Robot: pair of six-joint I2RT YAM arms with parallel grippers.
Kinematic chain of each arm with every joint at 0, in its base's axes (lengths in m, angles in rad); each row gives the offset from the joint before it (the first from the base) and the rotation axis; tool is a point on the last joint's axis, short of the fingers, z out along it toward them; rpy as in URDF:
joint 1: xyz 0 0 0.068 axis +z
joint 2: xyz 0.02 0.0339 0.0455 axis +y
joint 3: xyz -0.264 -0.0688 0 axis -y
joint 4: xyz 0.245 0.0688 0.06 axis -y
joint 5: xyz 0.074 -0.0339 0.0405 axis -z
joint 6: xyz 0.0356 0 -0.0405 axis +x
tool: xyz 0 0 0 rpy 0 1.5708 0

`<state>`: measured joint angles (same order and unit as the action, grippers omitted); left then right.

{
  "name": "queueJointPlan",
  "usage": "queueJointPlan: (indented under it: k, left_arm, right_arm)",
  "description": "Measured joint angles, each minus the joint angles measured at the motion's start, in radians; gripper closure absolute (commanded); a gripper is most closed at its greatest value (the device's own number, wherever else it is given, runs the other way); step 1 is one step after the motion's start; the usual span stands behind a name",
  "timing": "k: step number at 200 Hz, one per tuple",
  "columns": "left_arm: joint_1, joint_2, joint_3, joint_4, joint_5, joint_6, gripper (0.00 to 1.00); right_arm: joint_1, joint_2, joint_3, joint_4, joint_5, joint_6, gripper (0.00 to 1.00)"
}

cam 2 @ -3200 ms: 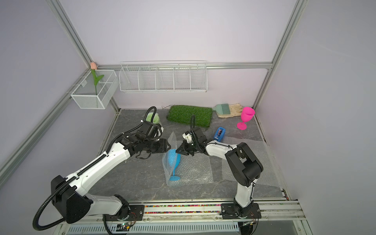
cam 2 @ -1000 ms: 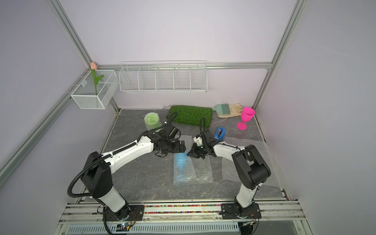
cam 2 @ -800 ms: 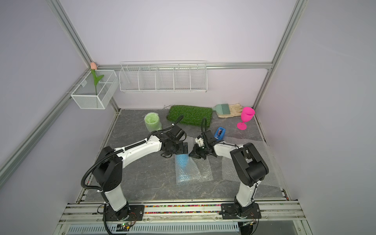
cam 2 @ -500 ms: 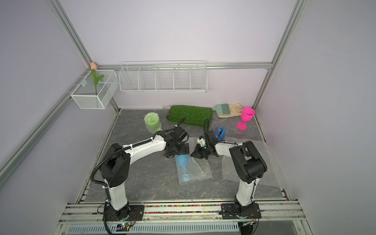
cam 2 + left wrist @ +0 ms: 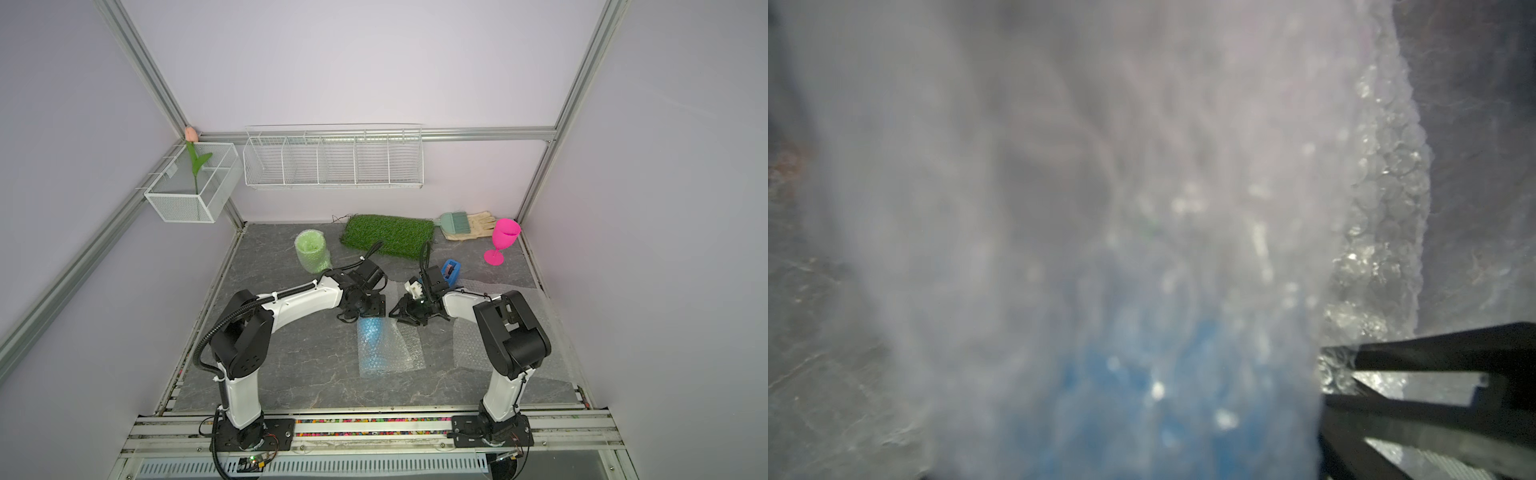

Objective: Wrap wine glasses in bubble wrap
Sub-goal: Wrap the wine glass in bubble wrap.

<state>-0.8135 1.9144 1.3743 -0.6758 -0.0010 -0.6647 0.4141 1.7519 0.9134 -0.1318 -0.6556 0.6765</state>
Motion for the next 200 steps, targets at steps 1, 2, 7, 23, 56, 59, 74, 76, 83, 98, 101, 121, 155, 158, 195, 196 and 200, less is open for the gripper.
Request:
queueJointPlan:
  k: [1, 2, 7, 23, 56, 59, 74, 76, 83, 98, 101, 121, 155, 158, 195, 196, 200]
  left_arm:
    - [0.0, -0.001, -0.002, 0.002, 0.0, 0.002, 0.21]
    - [0.001, -0.003, -0.004, 0.003, 0.001, 0.004, 0.21]
    - [0.004, -0.015, -0.022, 0.018, 0.006, 0.016, 0.22]
    - [0.016, -0.063, -0.087, 0.066, 0.035, 0.044, 0.26]
    - [0.111, -0.225, -0.299, 0.236, 0.169, 0.08, 0.34]
    - [0.123, -0.239, -0.318, 0.256, 0.184, 0.079, 0.34]
    - [0.18, -0.292, -0.402, 0.343, 0.253, 0.085, 0.36]
    - [0.185, -0.296, -0.409, 0.349, 0.258, 0.086, 0.36]
    - [0.209, -0.31, -0.442, 0.393, 0.296, 0.086, 0.37]
    - [0.243, -0.317, -0.492, 0.473, 0.375, 0.086, 0.39]
    - [0.249, -0.317, -0.501, 0.489, 0.391, 0.087, 0.4]
    - [0.289, -0.317, -0.56, 0.595, 0.491, 0.081, 0.41]
    - [0.345, -0.317, -0.629, 0.737, 0.621, 0.059, 0.43]
    - [0.349, -0.317, -0.633, 0.748, 0.631, 0.057, 0.43]
    - [0.368, -0.31, -0.651, 0.782, 0.657, 0.061, 0.46]
    - [0.368, -0.31, -0.651, 0.782, 0.657, 0.061, 0.46]
    - [0.368, -0.308, -0.651, 0.779, 0.657, 0.065, 0.46]
  right_arm:
    - [0.0, -0.005, 0.0, -0.002, 0.001, -0.003, 0.54]
    - [0.0, -0.007, 0.0, -0.004, 0.001, -0.005, 0.54]
    - [0.001, -0.024, 0.0, -0.019, 0.01, -0.005, 0.53]
    - [0.005, -0.081, 0.0, -0.06, 0.032, -0.014, 0.52]
    - [0.064, -0.145, 0.0, -0.146, 0.073, -0.022, 0.57]
    - [0.076, -0.147, 0.0, -0.152, 0.076, -0.023, 0.58]
    - [0.133, -0.149, 0.0, -0.177, 0.088, -0.02, 0.64]
    - [0.141, -0.149, 0.0, -0.18, 0.09, -0.017, 0.65]
    - [0.171, -0.149, 0.0, -0.192, 0.095, -0.011, 0.68]
    - [0.231, -0.145, 0.0, -0.2, 0.105, 0.004, 0.73]
    - [0.243, -0.143, 0.0, -0.2, 0.106, 0.008, 0.74]
    - [0.315, -0.118, 0.001, -0.193, 0.116, 0.043, 0.77]
    - [0.43, -0.036, 0.009, -0.153, 0.135, 0.117, 0.82]
    - [0.438, -0.031, 0.01, -0.148, 0.138, 0.125, 0.82]
    - [0.493, -0.005, 0.011, -0.118, 0.171, 0.201, 0.83]
    - [0.494, -0.005, 0.011, -0.118, 0.172, 0.203, 0.83]
    - [0.495, -0.005, 0.011, -0.117, 0.174, 0.208, 0.83]
